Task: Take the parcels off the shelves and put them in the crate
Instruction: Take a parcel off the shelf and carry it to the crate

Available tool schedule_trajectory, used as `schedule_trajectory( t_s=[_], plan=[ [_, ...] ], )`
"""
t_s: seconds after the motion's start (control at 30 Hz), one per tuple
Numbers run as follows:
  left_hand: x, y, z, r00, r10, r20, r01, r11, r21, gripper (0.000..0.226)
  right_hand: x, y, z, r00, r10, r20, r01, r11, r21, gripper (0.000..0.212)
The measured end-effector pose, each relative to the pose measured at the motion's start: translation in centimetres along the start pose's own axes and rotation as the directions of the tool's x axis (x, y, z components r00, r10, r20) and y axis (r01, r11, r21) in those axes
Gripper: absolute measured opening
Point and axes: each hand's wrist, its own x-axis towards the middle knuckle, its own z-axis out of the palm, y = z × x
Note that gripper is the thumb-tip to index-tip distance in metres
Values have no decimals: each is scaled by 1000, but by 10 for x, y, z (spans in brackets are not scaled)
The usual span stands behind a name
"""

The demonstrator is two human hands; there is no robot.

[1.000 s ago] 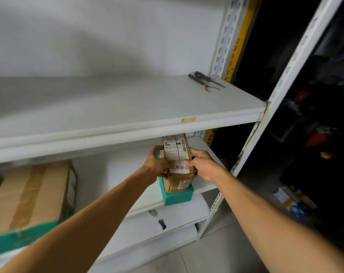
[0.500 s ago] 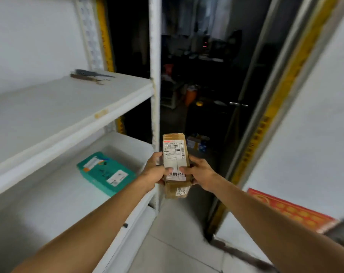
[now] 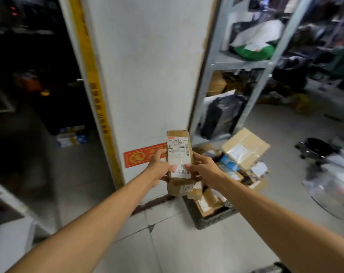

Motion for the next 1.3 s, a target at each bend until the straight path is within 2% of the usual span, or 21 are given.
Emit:
schedule_trajectory(
  t_s=[0.23, 0.5, 0.7, 0.93, 1.3],
  plan=[
    [46, -4, 96, 979, -45, 200, 20, 992, 127, 76, -11, 27, -95, 982, 90, -165, -80, 994, 68, 62],
    [154, -15, 120, 930, -175, 322, 94, 963, 251, 76, 63, 58, -133, 940, 217, -263, -161, 963, 217, 66],
    [215, -28, 144, 893, -255, 372, 154, 948, 279, 70, 113, 81, -162, 919, 260, -295, -187, 949, 253, 62],
    [270, -77, 189, 868, -379, 321, 281, 908, 311, 62, 163, 137, -207, 880, 386, -276, -291, 899, 328, 65],
    [348, -174, 213, 809, -546, 219, 460, 819, 342, 63, 231, 235, -238, 827, 531, -183, -438, 813, 383, 54]
  ],
)
